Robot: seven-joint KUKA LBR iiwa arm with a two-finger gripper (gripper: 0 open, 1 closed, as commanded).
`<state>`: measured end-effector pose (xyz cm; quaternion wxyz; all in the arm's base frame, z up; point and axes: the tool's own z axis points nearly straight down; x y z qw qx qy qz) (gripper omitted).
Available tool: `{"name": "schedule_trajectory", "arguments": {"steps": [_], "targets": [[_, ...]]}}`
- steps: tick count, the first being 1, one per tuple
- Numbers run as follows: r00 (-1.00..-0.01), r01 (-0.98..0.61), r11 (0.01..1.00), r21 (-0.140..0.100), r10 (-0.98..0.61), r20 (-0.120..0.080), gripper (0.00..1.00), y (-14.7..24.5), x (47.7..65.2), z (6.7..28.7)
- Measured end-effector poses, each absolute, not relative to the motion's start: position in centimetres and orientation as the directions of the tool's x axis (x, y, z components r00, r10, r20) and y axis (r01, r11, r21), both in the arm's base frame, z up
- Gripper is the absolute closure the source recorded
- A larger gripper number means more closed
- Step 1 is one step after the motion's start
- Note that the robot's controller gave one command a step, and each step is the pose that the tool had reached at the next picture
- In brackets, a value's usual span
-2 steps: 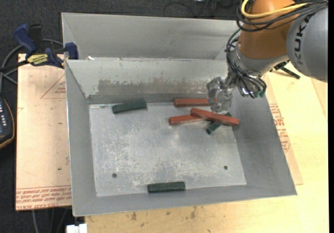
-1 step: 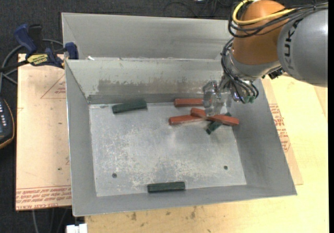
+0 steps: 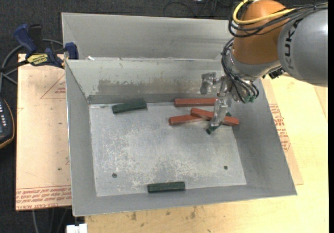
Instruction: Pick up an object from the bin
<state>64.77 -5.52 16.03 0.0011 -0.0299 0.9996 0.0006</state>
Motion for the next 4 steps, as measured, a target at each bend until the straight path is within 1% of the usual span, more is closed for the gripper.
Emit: {"name": "schedule_trajectory", "arguments": {"steps": [1, 2, 3, 4], "targets": [[-0.999, 0.048, 0.999, 0.002, 0.048, -0.002, 0.0, -7.0, 65.2, 6.7], [-0.999, 0.047, 0.999, 0.001, 0.047, -0.011, 1.0, -7.0, 65.6, 7.5], [-0.959, -0.284, 0.959, -0.003, -0.284, -0.01, 1.0, -8.7, 63.7, 19.0], [-0.96, -0.279, 0.96, -0.004, -0.279, -0.009, 1.0, -11.2, 63.5, 24.0]]}}
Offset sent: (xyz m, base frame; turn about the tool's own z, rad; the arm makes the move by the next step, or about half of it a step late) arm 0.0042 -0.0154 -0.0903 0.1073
